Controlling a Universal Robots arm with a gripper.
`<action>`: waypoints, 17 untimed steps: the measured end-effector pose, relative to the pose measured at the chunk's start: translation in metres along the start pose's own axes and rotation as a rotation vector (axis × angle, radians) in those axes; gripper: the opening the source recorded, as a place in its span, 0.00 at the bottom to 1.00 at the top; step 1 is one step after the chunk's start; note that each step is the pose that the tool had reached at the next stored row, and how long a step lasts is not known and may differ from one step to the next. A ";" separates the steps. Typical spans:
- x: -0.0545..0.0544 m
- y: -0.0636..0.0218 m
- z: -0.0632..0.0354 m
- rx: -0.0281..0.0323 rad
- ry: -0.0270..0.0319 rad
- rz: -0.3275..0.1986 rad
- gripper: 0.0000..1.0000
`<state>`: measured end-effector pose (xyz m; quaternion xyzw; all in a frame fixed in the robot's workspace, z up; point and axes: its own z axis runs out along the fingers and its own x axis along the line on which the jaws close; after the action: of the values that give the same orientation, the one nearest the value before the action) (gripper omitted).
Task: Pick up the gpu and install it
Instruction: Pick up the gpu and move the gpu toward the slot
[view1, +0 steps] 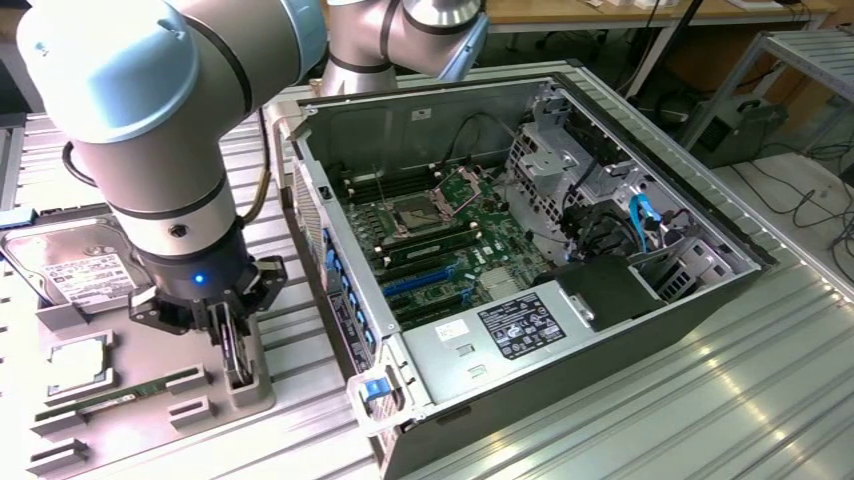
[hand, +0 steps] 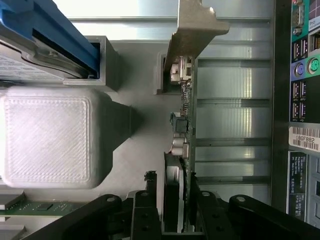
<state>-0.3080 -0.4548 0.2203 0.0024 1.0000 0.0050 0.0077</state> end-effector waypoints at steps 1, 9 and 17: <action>0.000 -0.0005 0.0001 0.0066 -0.0001 0.000 0.35; -0.007 -0.0012 0.0011 0.0307 0.0000 0.000 0.35; -0.007 0.0025 0.0014 0.0301 -0.0001 0.000 0.35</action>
<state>-0.3012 -0.4523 0.2191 0.0023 0.9999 -0.0101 0.0078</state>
